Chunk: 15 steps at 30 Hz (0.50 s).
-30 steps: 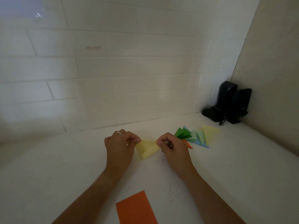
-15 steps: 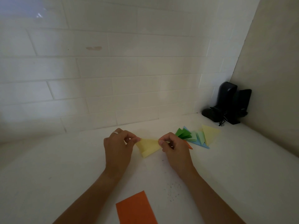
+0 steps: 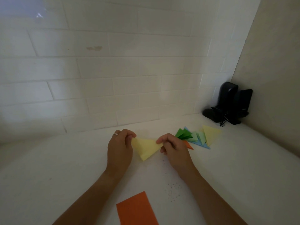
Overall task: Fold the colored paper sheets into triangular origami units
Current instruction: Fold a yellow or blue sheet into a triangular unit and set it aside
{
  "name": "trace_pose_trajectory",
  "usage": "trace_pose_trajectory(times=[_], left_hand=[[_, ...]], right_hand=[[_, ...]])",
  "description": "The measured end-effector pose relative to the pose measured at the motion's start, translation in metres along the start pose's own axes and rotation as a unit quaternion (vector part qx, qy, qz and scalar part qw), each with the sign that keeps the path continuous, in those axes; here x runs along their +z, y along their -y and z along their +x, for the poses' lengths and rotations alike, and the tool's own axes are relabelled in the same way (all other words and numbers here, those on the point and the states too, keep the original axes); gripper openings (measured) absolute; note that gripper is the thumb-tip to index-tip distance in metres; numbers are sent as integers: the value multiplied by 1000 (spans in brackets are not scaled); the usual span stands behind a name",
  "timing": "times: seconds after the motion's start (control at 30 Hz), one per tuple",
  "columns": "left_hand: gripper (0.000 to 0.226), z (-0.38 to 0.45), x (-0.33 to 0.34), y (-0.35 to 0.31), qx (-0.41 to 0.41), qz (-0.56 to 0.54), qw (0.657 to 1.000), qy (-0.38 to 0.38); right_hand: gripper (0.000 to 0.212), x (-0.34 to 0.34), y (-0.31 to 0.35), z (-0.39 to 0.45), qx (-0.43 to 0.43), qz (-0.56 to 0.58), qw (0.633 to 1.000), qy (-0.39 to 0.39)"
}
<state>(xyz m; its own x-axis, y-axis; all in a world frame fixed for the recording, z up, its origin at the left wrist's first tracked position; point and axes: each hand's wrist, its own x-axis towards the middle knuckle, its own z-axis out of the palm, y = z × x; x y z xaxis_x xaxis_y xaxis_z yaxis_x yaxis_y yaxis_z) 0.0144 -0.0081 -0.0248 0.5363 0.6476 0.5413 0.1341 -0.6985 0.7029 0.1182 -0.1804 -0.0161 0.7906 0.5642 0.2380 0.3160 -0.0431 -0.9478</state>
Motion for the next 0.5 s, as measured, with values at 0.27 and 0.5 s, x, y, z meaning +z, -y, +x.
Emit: trace_pose_trajectory(times=[0.27,0.5], left_hand=[[38,-4,-8,-14,-102,-126,986,31],[35,-3,-9,-18,-92,-85,989,74]], right_hand=[[20,0,0,1,5,19,1000,-24],[24,-1,1,1,10,15,999,-44]])
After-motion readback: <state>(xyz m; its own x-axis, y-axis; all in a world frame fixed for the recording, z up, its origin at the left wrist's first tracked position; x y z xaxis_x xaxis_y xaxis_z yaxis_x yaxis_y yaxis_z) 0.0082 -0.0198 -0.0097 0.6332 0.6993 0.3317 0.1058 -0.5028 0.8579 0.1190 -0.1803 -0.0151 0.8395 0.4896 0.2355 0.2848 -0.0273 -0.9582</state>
